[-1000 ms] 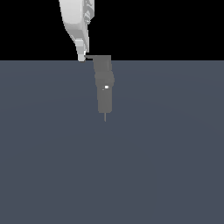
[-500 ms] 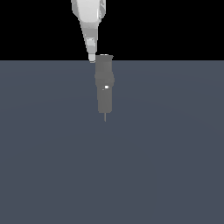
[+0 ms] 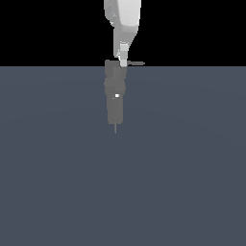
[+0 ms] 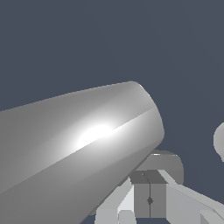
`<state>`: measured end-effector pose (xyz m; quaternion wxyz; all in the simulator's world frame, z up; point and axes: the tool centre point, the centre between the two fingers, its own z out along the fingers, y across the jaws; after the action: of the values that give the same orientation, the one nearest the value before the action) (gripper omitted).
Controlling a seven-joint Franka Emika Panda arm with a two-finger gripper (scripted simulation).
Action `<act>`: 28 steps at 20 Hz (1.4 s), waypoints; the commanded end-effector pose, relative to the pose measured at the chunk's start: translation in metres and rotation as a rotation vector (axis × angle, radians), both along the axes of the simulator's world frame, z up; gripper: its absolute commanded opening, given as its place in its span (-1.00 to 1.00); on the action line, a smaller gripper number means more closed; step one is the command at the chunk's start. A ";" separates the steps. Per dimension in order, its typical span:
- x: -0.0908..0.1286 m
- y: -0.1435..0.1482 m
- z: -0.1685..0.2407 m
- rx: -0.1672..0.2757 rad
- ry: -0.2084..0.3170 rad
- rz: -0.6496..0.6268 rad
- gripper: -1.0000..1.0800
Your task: Turn on the faucet by rotating a designated handle.
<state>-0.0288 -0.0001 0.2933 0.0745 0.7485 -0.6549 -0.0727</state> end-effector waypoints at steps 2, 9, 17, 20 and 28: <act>0.006 -0.006 -0.001 -0.001 -0.001 -0.001 -1.00; 0.023 -0.025 -0.003 -0.002 -0.003 -0.008 -1.00; 0.040 -0.046 -0.005 -0.003 -0.006 -0.017 -1.00; 0.047 -0.053 -0.006 -0.004 -0.007 -0.020 -1.00; 0.063 -0.073 -0.008 -0.005 -0.009 -0.027 -1.00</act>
<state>0.0327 -0.0463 0.2873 0.0695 0.7520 -0.6517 -0.0706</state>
